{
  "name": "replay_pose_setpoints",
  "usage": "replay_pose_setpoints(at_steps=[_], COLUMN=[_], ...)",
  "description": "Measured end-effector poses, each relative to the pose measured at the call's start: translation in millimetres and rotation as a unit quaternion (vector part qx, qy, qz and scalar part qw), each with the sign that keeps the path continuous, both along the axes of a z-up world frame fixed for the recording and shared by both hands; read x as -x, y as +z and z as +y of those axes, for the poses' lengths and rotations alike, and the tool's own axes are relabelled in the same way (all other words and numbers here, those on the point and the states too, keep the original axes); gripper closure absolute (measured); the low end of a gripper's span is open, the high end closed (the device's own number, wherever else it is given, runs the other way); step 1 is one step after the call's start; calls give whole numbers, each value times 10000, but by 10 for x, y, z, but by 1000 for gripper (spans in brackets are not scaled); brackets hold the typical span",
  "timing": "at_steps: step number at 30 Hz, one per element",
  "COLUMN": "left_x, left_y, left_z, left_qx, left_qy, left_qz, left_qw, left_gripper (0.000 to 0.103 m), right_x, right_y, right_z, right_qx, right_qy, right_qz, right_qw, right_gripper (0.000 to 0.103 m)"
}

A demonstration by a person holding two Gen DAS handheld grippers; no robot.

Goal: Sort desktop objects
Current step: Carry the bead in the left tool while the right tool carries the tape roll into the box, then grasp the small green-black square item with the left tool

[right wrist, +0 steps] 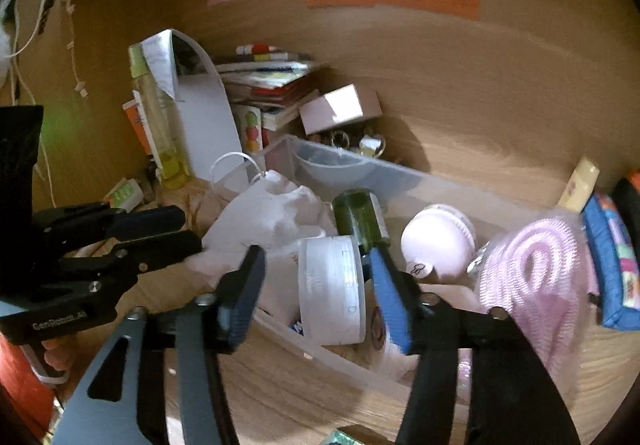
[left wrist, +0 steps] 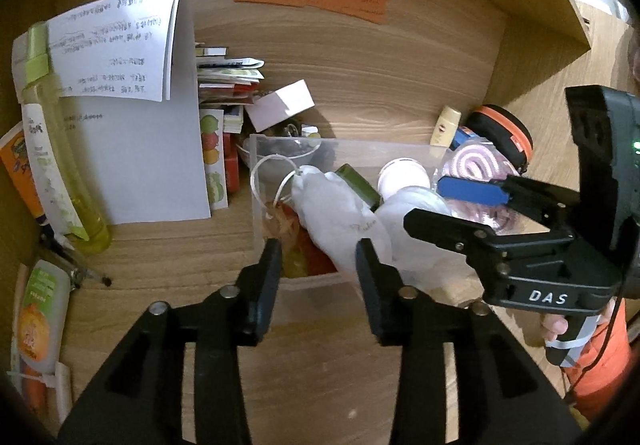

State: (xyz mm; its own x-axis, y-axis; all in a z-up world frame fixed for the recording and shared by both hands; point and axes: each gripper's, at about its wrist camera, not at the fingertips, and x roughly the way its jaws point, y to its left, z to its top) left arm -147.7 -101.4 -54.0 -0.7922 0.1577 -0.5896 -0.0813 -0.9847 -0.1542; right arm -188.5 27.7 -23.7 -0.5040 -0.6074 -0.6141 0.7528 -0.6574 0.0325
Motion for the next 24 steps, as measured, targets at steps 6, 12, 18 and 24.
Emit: replay_pose_setpoints(at_steps=[6,12,18,24], left_x=[-151,-339,-511,-558], left_y=[74,177,231,146], left_z=[58,139,274,509], left_qx=[116,226,299,340], left_qy=[22,88,51,-169], left_qz=[60,238,329,146], left_qw=[9999,9994,9990,9992], left_gripper=[52,40,29,12], right_x=[-205,-322,-433,-509], right_y=[128,186,219,146], right_z=[115,340,700,1080], right_qx=[-60,14,25,-73], right_qy=[-105,-328,-536,-854], right_qz=[489,564,639,648], right_qw=[9987,9979,9965,9942], right_gripper=[34,21,21,21])
